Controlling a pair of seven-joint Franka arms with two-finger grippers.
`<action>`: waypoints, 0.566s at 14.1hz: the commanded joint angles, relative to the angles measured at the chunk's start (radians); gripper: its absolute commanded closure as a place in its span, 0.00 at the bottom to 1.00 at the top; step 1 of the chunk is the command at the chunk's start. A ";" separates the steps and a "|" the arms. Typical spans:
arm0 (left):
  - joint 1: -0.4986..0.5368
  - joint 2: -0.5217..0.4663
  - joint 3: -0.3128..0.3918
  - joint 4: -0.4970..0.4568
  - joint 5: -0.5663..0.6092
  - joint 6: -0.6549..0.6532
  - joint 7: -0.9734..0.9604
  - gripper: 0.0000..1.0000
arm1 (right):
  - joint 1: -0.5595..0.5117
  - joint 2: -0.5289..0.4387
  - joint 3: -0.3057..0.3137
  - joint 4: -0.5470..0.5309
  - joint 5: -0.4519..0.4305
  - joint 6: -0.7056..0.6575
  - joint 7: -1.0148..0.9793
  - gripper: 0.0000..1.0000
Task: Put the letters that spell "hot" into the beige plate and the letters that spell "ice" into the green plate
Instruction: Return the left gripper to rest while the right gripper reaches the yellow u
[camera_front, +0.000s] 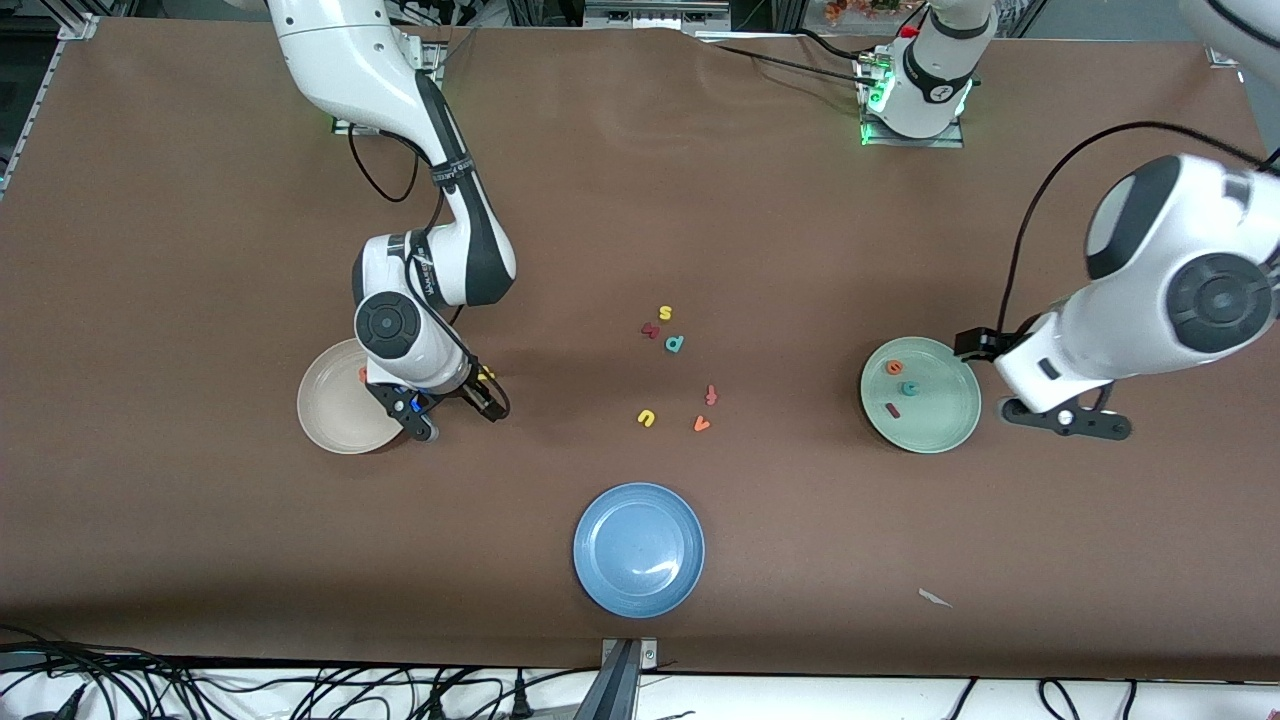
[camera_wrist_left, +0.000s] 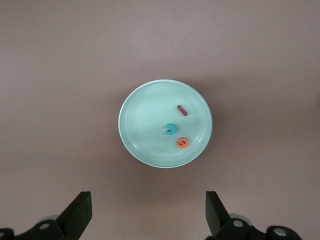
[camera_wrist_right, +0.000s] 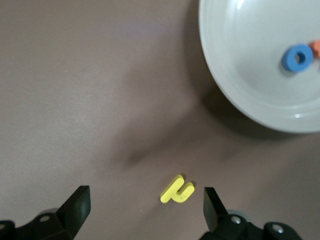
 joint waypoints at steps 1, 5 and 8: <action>-0.040 -0.092 0.084 0.040 -0.096 -0.025 0.037 0.00 | 0.014 0.018 -0.005 0.020 0.010 -0.019 0.118 0.00; -0.198 -0.228 0.365 0.030 -0.234 -0.029 0.114 0.00 | 0.023 0.009 -0.008 -0.035 0.010 -0.007 0.157 0.00; -0.360 -0.334 0.534 -0.043 -0.300 -0.030 0.137 0.00 | 0.025 -0.020 -0.007 -0.090 0.010 0.045 0.157 0.00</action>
